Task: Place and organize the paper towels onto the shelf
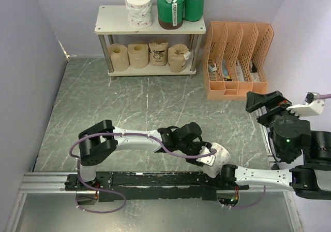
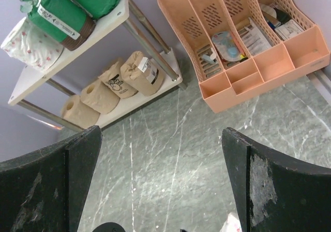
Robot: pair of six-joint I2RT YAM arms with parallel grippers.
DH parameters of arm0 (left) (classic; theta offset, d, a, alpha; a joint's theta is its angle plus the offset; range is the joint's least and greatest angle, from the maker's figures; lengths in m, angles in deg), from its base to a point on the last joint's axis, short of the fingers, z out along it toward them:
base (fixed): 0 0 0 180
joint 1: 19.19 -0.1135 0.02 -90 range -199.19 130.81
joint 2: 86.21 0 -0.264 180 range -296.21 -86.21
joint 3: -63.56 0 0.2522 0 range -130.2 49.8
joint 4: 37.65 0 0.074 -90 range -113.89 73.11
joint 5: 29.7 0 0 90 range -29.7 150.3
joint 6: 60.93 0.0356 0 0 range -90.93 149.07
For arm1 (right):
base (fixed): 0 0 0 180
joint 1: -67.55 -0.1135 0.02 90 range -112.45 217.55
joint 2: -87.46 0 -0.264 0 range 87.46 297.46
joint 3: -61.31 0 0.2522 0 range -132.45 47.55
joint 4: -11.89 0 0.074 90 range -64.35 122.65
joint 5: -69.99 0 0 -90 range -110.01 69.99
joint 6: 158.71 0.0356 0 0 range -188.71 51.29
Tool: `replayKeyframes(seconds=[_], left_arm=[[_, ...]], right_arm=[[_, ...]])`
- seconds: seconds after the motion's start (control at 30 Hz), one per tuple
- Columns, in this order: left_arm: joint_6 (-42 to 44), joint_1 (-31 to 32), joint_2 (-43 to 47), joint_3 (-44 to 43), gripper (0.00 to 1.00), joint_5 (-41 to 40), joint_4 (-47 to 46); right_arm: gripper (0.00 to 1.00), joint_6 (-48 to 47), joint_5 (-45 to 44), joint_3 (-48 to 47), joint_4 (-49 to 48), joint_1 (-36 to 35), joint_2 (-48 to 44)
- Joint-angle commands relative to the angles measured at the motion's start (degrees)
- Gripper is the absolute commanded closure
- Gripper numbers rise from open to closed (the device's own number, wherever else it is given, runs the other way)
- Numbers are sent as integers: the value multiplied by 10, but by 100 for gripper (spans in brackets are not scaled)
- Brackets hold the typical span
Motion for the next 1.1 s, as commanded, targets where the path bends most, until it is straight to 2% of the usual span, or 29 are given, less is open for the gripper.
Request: replayKeyframes(seconds=[0.0, 0.07, 0.1, 0.13, 0.23, 0.4, 0.47, 0.6, 0.77, 0.83, 0.93, 1.0, 1.07], left_arm=[[-4, 19, -18, -9, 50, 12, 6], [-12, 24, -22, -6, 78, -4, 13], [-17, 25, -23, -4, 88, -9, 15], [-18, 26, -24, -1, 91, -11, 18], [-19, 31, -26, 12, 90, -19, 22], [-21, 43, -26, 15, 93, -19, 50], [-21, 44, -21, -5, 93, -26, 97], [-70, 39, 7, -61, 93, -93, 200], [-140, -9, 13, -167, 93, -26, 360], [-165, -21, 40, -167, 93, -4, 365], [-216, -22, 112, -129, 93, -13, 304], [-294, -18, 157, -93, 93, -84, 249], [-322, -17, 171, -115, 93, -119, 272]], right_arm=[[0, 12, 4, 10, 11, 15, -28], [0, 9, 11, 14, 11, 24, -38], [0, 5, 14, 16, 11, 30, -39], [0, 2, 18, 18, 11, 36, -41], [0, -11, 29, 22, 11, 50, -43], [0, -14, 41, 29, 11, 69, -58], [0, -12, 41, 32, 11, 71, -66], [0, -27, 35, 39, -9, 70, -84], [0, -116, 32, 90, -122, 70, -128], [0, -136, 32, 110, -152, 69, -138], [0, -125, 28, 117, -147, 66, -138], [0, -106, 25, 116, -127, 63, -135], [0, -87, 25, 118, -109, 61, -134]])
